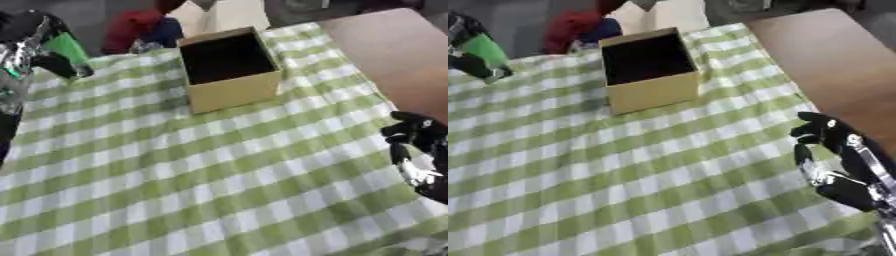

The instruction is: Pick up objects on the table and place them in the box.

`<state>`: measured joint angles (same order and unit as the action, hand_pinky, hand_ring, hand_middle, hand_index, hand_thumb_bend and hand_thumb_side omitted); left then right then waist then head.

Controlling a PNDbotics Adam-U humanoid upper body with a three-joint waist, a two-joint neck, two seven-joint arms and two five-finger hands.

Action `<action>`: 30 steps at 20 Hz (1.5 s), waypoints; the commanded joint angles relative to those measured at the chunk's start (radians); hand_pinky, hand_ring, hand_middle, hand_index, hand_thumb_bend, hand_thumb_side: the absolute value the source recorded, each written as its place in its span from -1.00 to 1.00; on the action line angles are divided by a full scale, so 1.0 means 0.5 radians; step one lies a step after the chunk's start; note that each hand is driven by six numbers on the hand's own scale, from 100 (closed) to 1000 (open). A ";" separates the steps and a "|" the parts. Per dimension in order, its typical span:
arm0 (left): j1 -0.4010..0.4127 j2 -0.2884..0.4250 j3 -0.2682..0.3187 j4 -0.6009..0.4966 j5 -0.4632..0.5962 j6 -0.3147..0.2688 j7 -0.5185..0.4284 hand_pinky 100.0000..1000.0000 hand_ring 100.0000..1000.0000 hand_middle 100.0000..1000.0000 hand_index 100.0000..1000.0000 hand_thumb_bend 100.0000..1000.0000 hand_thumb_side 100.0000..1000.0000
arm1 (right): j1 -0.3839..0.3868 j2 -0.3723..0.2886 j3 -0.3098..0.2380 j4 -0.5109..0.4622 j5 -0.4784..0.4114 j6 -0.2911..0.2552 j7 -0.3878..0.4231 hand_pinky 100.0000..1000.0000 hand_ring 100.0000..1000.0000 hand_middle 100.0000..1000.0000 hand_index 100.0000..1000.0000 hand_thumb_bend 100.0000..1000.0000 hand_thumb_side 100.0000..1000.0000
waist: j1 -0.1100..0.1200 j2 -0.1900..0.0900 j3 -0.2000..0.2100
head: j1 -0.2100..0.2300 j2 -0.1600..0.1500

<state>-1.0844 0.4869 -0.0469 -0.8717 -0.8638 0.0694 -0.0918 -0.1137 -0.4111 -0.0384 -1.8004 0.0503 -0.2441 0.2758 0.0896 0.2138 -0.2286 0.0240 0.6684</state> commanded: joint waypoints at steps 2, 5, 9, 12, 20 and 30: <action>-0.101 -0.095 -0.068 -0.127 0.050 -0.036 0.028 -0.12 -0.37 -0.61 0.14 0.04 -1.00 | -0.019 -0.039 0.016 -0.020 -0.029 -0.007 0.029 0.47 0.55 0.24 0.77 -1.00 -0.47 | -0.017 -0.044 -0.014 | 0.046 -0.010; -0.133 -0.203 -0.103 -0.134 0.051 -0.057 0.048 -0.12 -0.37 -0.61 0.14 0.04 -1.00 | -0.036 -0.032 0.038 -0.019 -0.041 -0.008 0.054 0.47 0.55 0.24 0.77 -1.00 -0.47 | -0.019 -0.043 -0.037 | 0.080 -0.024; -0.154 -0.342 -0.134 -0.110 0.041 -0.088 0.106 -0.11 -0.34 -0.59 0.16 0.05 -1.00 | -0.063 -0.026 0.068 -0.020 -0.056 -0.011 0.088 0.46 0.55 0.24 0.77 -1.00 -0.47 | -0.025 -0.033 -0.077 | 0.121 -0.046; -0.159 -0.428 -0.151 -0.086 0.028 -0.108 0.164 -0.10 -0.31 -0.55 0.18 0.06 -1.00 | -0.080 -0.017 0.087 -0.019 -0.068 -0.011 0.110 0.46 0.55 0.23 0.77 -1.00 -0.46 | -0.029 -0.026 -0.103 | 0.143 -0.059; -0.105 -0.603 -0.203 0.005 -0.078 -0.167 0.178 0.08 0.01 -0.19 0.35 0.18 -1.00 | -0.105 0.003 0.119 -0.015 -0.077 -0.012 0.153 0.46 0.55 0.23 0.77 -1.00 -0.45 | -0.037 -0.007 -0.139 | 0.167 -0.079; -0.045 -0.606 -0.177 0.023 -0.150 -0.192 0.144 0.47 0.62 0.60 0.69 1.00 -0.77 | -0.095 0.009 0.118 -0.013 -0.069 -0.013 0.157 0.46 0.55 0.23 0.76 -1.00 -0.45 | -0.039 -0.002 -0.131 | 0.154 -0.070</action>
<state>-1.0908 0.1645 -0.1436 -0.8414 -0.9357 -0.0259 -0.0244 -0.1572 -0.3931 0.0253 -1.7981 0.0189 -0.2493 0.3537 0.0793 0.2292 -0.2944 0.1029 0.6400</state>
